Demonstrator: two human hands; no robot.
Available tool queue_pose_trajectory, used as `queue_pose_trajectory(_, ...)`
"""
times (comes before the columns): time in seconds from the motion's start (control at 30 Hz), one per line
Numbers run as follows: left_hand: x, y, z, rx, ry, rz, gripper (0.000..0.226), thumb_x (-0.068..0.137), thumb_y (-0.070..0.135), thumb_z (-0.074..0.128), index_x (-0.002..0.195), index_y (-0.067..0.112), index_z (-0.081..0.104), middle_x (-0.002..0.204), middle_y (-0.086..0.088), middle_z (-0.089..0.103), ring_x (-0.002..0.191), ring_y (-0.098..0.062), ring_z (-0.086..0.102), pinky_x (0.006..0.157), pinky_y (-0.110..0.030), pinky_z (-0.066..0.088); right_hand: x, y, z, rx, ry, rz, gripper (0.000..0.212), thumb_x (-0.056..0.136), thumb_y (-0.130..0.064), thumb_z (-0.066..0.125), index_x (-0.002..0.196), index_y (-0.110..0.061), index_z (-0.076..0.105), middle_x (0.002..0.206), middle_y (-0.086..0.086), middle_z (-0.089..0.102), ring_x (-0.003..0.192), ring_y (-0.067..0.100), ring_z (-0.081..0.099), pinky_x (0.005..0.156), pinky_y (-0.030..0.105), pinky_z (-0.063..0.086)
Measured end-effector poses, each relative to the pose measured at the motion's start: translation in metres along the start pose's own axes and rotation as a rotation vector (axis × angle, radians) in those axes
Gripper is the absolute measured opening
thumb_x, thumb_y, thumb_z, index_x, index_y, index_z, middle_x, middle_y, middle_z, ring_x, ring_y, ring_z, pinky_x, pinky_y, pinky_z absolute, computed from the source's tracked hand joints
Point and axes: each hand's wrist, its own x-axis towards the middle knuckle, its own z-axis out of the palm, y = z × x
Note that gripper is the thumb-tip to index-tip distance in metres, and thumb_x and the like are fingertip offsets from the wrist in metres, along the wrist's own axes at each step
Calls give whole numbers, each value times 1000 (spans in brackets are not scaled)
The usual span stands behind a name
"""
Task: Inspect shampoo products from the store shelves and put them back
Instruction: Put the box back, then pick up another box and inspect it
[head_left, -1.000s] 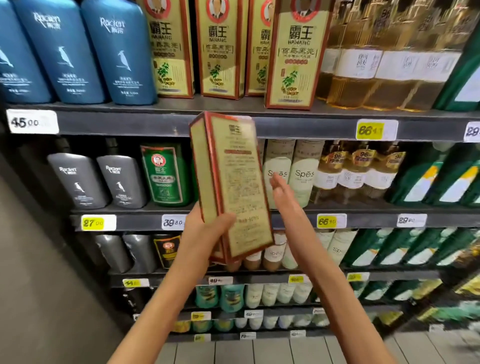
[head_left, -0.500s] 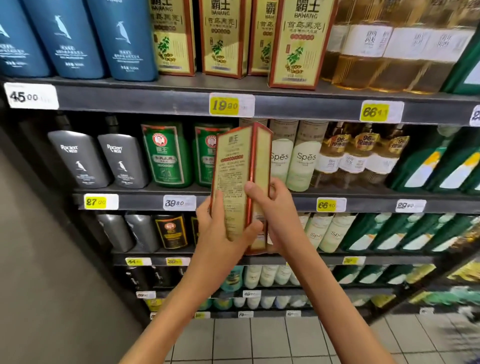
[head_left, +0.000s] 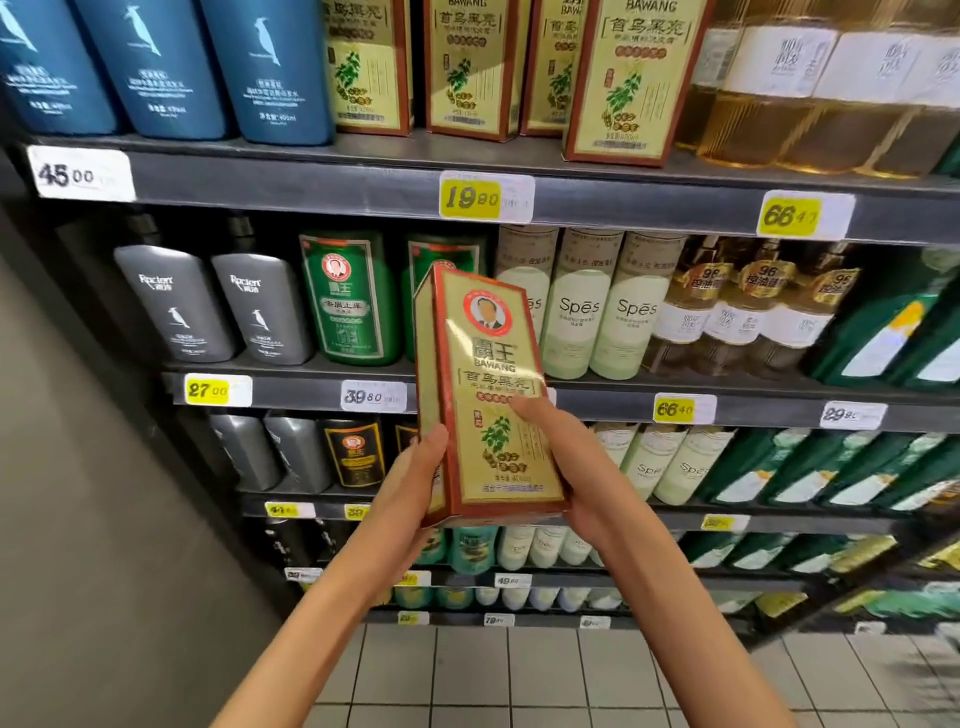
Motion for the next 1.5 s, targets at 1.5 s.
queue_pose_trajectory(1.5,-47,-5,-10,479,241,-87,33,76,35,61,107,24,62,100,4,72,88,-7,69,72,-18,55,-25,46,-16,-192,-215,56,44,85,-41,49,127,-30,47,118,-12,67,109,8,63,86,24,54)
